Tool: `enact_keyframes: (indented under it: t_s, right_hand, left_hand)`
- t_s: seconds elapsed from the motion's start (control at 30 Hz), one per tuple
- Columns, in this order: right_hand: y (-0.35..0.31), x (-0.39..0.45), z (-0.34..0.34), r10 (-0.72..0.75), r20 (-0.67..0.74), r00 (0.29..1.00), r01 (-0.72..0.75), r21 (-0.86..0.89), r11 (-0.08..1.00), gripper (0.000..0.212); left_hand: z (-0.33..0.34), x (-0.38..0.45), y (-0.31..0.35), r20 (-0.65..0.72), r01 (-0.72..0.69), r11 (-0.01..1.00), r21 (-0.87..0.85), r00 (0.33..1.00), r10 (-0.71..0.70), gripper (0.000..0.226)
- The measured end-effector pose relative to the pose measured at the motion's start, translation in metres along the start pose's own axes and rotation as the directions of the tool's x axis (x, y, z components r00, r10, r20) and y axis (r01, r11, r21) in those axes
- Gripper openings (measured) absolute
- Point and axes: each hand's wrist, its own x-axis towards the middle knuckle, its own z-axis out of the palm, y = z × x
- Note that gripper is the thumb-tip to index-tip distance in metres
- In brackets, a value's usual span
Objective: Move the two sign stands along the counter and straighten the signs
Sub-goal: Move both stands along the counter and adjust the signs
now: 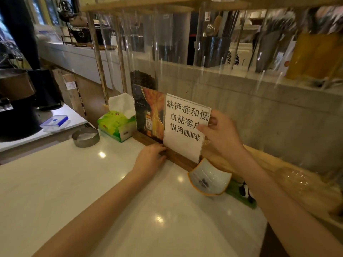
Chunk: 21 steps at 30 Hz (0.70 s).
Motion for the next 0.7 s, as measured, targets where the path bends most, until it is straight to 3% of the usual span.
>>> enact_keyframes:
  t_s: [0.2, 0.37, 0.57, 0.7]
  right_hand:
    - [0.000, -0.001, 0.003, -0.033, -0.055, 0.998, 0.033, -0.001, 0.999, 0.031]
    - [-0.002, 0.002, 0.002, -0.021, -0.064, 0.998, 0.018, -0.044, 0.999, 0.031]
    - [-0.027, 0.025, -0.008, -0.004, 0.055, 0.998, 0.013, -0.151, 0.988, 0.027]
    - [-0.062, 0.059, -0.002, -0.122, 0.140, 0.983, 0.153, -0.241, 0.958, 0.026]
  left_hand:
    - [0.005, 0.001, 0.002, -0.011, -0.014, 0.987, 0.161, 1.000, 0.015, 0.029]
    - [0.004, -0.001, 0.007, -0.035, 0.006, 0.985, 0.173, 0.999, 0.000, 0.028]
    - [0.003, 0.002, 0.000, -0.027, 0.062, 0.994, 0.088, 0.998, -0.060, 0.030]
    - [0.000, 0.004, -0.013, -0.059, 0.131, 0.990, 0.042, 0.990, -0.128, 0.040]
